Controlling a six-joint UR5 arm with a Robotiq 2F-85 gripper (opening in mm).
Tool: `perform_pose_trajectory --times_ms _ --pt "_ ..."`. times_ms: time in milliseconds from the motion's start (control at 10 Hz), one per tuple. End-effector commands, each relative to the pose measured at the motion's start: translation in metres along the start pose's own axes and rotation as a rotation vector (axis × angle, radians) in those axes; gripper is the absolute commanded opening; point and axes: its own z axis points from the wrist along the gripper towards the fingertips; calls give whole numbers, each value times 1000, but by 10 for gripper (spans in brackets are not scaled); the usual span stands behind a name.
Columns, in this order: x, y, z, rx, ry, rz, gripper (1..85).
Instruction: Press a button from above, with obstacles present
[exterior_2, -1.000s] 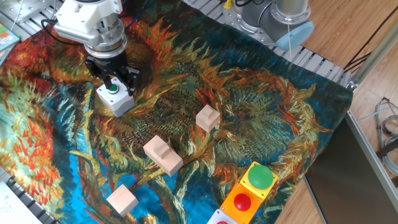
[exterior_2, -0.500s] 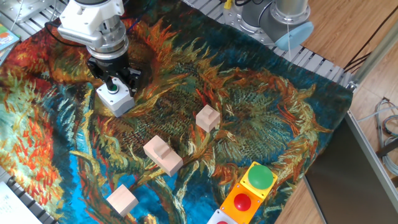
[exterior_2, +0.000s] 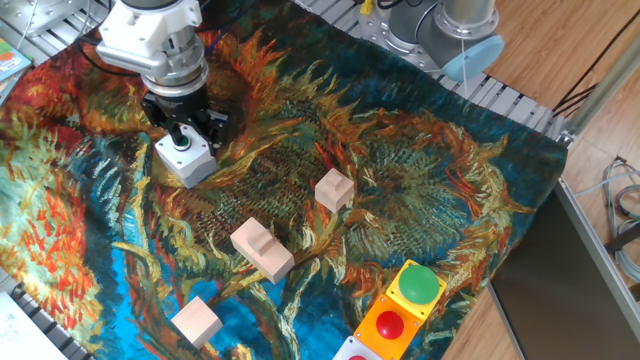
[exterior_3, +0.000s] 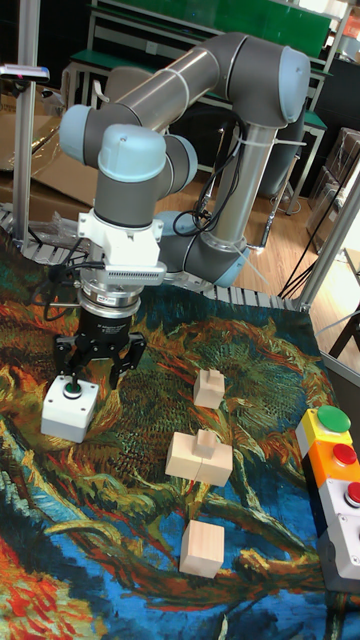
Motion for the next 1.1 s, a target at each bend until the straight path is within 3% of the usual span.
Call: perform_pose_trajectory --times_ms 0,1000 --pt "-1 3 -1 -11 -8 7 593" --pt "-1 4 -6 -11 -8 -2 590"
